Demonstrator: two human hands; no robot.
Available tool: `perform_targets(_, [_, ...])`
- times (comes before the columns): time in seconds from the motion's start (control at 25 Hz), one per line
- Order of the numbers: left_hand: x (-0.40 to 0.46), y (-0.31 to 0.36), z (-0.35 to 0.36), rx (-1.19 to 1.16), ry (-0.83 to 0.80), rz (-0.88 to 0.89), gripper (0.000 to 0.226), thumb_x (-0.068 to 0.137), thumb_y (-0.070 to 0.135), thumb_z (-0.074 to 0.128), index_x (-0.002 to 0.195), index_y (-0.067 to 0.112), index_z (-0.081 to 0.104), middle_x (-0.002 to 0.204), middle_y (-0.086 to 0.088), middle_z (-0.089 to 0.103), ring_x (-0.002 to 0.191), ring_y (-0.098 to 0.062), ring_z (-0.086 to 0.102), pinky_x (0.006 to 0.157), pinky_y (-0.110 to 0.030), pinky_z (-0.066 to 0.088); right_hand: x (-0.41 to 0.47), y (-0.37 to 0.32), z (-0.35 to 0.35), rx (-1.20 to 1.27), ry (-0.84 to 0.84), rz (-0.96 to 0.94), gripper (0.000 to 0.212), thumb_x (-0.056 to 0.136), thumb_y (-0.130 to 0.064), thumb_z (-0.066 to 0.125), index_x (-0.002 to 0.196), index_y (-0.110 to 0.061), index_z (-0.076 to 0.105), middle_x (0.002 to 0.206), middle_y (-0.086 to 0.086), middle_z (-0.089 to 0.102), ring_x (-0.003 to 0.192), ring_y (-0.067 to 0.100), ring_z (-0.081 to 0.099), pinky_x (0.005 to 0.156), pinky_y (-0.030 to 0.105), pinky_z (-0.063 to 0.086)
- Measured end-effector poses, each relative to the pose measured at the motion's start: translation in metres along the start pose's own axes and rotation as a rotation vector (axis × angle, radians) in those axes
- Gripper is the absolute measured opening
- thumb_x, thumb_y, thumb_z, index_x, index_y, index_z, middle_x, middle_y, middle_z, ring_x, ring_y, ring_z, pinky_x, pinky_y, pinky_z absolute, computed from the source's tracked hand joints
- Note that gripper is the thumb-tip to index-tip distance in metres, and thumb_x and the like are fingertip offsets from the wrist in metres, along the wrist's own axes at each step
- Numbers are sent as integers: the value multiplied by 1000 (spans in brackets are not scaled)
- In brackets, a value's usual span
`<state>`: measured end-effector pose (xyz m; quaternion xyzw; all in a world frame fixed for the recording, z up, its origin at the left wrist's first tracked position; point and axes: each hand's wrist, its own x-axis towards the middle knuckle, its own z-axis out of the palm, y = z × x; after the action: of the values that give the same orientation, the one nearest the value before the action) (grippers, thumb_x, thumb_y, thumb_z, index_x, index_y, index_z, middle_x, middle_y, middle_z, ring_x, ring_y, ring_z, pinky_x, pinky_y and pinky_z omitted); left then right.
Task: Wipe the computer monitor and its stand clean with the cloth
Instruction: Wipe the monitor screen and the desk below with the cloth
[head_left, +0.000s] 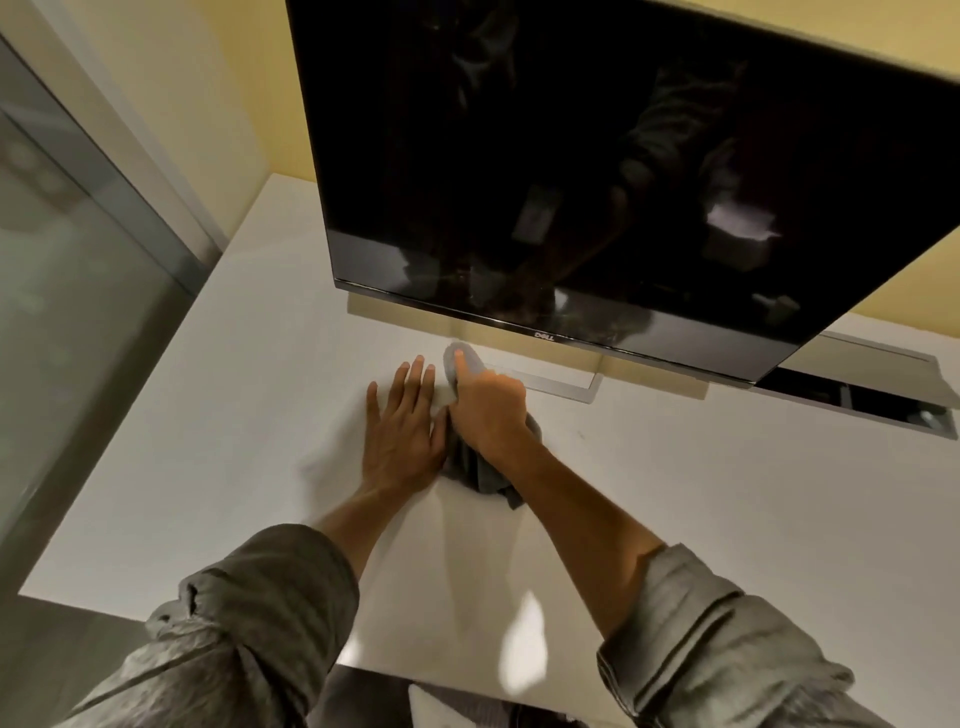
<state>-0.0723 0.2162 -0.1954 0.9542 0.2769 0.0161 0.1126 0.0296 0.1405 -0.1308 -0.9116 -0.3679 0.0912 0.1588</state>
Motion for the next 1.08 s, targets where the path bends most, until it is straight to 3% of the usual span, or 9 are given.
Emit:
perform_targets(0.16, [0, 2, -5, -26, 19, 10, 59, 101, 49, 25, 154, 22, 23, 164, -1, 15, 151, -23, 9, 120, -48, -8, -23, 15, -3, 26, -38, 104, 45, 101, -28, 47, 145, -21, 41, 115, 0, 68, 94, 19, 67, 93, 23, 48])
perform_targets(0.4, [1, 3, -7, -58, 30, 7, 61, 99, 52, 31, 150, 18, 34, 159, -5, 30, 146, -29, 29, 117, -55, 7, -48, 58, -21, -74, -135, 232, 62, 99, -25, 51, 152, -23, 19, 109, 1, 67, 82, 16, 63, 79, 25, 50])
perform_targets(0.56, [1, 3, -6, 4, -15, 10, 63, 101, 52, 19, 154, 17, 25, 163, -4, 20, 150, -27, 16, 119, -54, 3, -66, 93, -38, -69, -191, 353, 70, 99, -30, 50, 153, -31, 5, 102, -2, 62, 73, 13, 57, 71, 24, 50])
perform_targets(0.64, [1, 3, -6, 40, -52, -11, 64, 101, 52, 15, 156, 20, 16, 165, -2, 9, 152, -24, 6, 120, -52, -2, -72, 109, -51, -29, -212, 466, 63, 99, -35, 46, 151, -34, 10, 80, -8, 54, 64, 10, 53, 57, 16, 41])
perform_targets(0.76, [1, 5, -7, 51, -93, -42, 68, 100, 56, 7, 157, 21, 8, 165, 1, 0, 152, -21, -2, 120, -49, -7, -81, 130, -66, -129, -216, 432, 54, 99, -41, 41, 149, -33, 23, 64, -9, 42, 54, 8, 46, 49, 15, 30])
perform_targets(0.88, [-3, 21, -16, 11, -111, -74, 73, 97, 58, 5, 157, 17, 11, 165, -2, 3, 152, -21, 0, 120, -49, -5, -100, 143, -75, -73, -87, 412, 56, 99, -45, 41, 150, -32, 23, 79, -9, 55, 60, 6, 47, 59, 15, 39])
perform_targets(0.92, [-4, 33, -20, -12, -99, -70, 73, 97, 57, 9, 156, 16, 15, 165, -4, 6, 152, -22, 3, 120, -49, -4, -107, 146, -80, 47, -32, 436, 58, 98, -47, 43, 151, -31, 22, 98, -6, 62, 70, 7, 53, 70, 18, 47])
perform_targets(1.0, [-11, 63, -27, -49, -97, -12, 65, 99, 54, 23, 152, 17, 26, 164, -5, 15, 151, -25, 11, 120, -50, 1, -124, 151, -91, 324, 34, 492, 61, 95, -53, 45, 149, -32, 24, 133, -2, 57, 104, 17, 60, 96, 35, 47])
perform_targets(1.08, [-22, 99, -30, -132, -122, 53, 58, 98, 53, 33, 147, 22, 38, 161, -2, 26, 148, -24, 21, 121, -47, 9, -138, 150, -105, 602, 73, 593, 52, 94, -51, 49, 140, -32, 33, 140, 1, 51, 121, 25, 54, 105, 43, 43])
